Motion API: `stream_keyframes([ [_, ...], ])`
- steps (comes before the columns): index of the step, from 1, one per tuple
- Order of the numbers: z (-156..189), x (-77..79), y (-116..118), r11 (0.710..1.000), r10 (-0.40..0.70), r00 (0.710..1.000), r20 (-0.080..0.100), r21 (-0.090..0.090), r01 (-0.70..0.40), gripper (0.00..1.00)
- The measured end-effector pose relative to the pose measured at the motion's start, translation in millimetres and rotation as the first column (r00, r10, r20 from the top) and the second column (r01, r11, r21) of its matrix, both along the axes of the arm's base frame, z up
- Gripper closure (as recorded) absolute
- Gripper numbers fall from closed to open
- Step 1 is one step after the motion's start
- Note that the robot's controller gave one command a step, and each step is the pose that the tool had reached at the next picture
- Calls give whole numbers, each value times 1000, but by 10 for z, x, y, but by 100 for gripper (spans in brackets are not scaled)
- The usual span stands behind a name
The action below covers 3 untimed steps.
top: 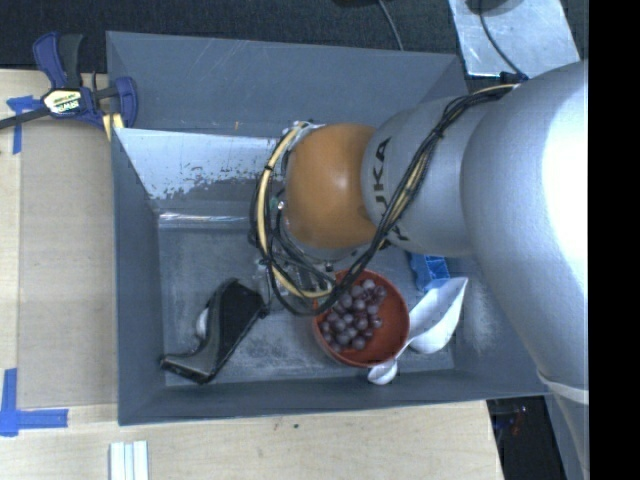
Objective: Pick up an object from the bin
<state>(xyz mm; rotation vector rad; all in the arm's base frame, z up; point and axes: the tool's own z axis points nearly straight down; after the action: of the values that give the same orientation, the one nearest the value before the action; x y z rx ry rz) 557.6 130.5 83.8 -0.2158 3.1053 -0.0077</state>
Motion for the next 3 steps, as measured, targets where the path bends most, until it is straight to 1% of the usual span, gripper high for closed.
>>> stream_keyframes([
  [3,0,0,-1,1000,-1,1000,0,0,1,100],
])
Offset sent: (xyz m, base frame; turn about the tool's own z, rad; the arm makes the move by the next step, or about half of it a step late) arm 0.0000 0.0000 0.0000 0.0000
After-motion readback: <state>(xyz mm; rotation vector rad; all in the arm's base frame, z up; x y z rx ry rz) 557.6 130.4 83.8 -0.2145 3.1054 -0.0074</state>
